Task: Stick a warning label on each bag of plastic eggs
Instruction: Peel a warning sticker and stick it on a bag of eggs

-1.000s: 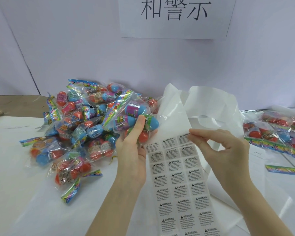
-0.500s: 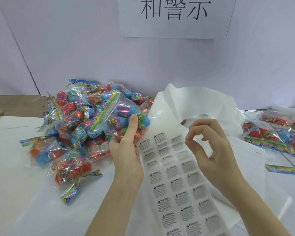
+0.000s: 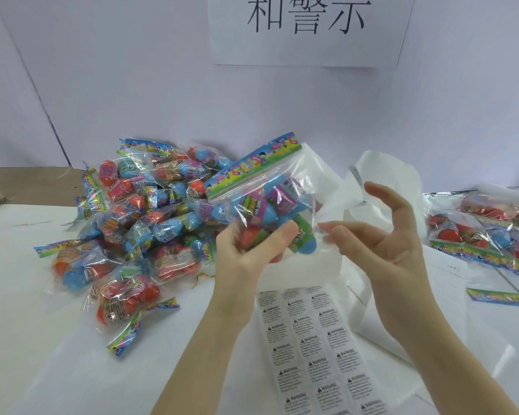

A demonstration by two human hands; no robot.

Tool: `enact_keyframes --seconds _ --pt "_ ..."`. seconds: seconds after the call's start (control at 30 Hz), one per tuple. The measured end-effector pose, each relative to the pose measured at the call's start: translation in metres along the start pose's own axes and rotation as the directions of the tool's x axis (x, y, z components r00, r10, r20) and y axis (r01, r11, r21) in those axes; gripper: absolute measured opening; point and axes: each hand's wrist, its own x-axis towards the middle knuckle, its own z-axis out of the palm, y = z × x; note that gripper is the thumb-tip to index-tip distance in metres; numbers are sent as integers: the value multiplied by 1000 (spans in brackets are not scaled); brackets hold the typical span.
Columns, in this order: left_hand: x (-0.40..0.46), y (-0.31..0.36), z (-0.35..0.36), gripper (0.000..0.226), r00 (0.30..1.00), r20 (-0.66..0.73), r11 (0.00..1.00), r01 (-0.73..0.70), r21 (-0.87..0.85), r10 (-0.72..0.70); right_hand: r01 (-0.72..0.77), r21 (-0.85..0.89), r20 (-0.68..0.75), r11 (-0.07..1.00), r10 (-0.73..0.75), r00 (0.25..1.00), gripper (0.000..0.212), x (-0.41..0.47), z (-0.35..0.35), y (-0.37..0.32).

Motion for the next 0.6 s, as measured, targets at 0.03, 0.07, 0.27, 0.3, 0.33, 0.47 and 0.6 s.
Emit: enact_keyframes --seconds 0.03,0.07,0.27,0.3,0.33,0.47,0.6 --pt "-1 0 0 15 999 39 1000 5 -3 -5 -30 38 -3 999 30 1000 53 1 -1 -1" --pt "-1 1 -1 15 998 67 1000 10 0 -10 -56 61 4 997 56 998 55 1 -2 -2" --pt "0 -1 -6 12 987 162 1000 22 3 -23 -108 60 38 992 106 994 70 3 -5 -5" --pt "0 0 -6 11 984 176 1000 19 18 -22 -104 63 28 993 102 994 68 3 -5 -5" --pt "0 1 -6 10 981 191 999 13 40 -21 -98 70 21 993 97 995 62 3 -6 -4" --pt "0 0 -6 13 978 207 995 10 96 -30 -87 79 5 993 87 996 57 3 -6 -6" --pt "0 -1 -5 27 979 204 995 1 104 -22 -65 58 -20 996 66 998 51 1 -2 -7"
